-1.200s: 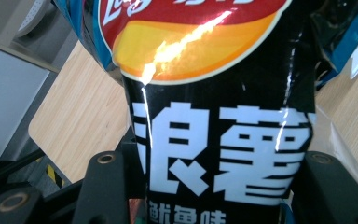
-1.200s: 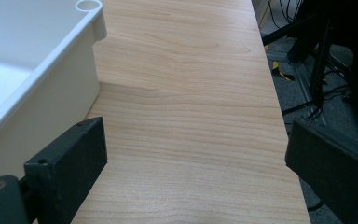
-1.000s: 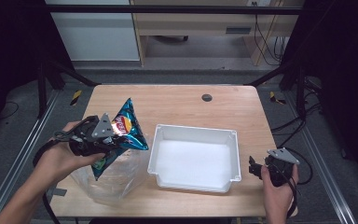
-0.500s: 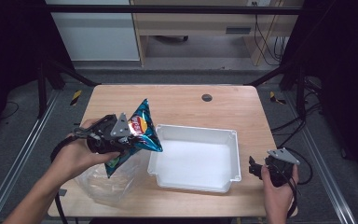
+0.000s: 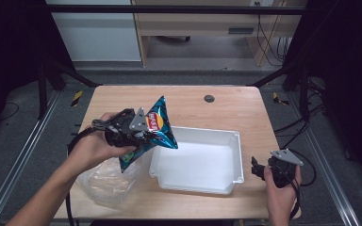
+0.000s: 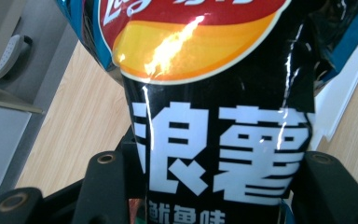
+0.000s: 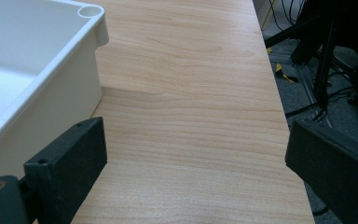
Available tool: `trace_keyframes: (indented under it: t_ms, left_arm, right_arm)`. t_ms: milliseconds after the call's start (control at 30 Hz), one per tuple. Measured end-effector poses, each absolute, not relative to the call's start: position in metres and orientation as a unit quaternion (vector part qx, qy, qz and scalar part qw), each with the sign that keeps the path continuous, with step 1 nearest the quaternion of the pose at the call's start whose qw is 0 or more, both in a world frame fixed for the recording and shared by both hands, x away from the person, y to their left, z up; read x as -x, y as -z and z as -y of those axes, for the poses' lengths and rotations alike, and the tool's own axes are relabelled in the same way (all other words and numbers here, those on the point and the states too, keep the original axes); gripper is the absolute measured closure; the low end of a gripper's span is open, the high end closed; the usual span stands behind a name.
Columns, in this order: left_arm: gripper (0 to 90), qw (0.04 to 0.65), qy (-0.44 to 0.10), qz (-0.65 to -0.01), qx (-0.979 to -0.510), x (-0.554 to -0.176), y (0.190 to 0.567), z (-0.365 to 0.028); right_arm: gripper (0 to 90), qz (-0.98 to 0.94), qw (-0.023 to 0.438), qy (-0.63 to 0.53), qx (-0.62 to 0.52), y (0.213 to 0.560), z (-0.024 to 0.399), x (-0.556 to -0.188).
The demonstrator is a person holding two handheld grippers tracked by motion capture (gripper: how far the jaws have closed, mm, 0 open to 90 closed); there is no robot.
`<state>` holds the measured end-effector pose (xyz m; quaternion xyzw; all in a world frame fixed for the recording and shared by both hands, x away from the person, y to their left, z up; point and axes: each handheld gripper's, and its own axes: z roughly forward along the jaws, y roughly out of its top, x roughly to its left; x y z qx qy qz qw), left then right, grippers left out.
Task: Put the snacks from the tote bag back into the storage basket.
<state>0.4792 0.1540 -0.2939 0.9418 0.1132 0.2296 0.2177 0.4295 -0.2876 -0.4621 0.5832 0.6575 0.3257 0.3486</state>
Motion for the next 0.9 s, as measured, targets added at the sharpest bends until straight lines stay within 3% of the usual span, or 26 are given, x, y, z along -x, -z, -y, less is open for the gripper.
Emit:
trace_keyframes:
  t_ms: [900]
  left_arm:
    - [47.4,0.204,-0.223,-0.068,-0.951,-0.479,0.305,-0.095]
  right_arm:
    - [5.8,-0.658,0.353,-0.326,-0.58,0.459,0.284,-0.427]
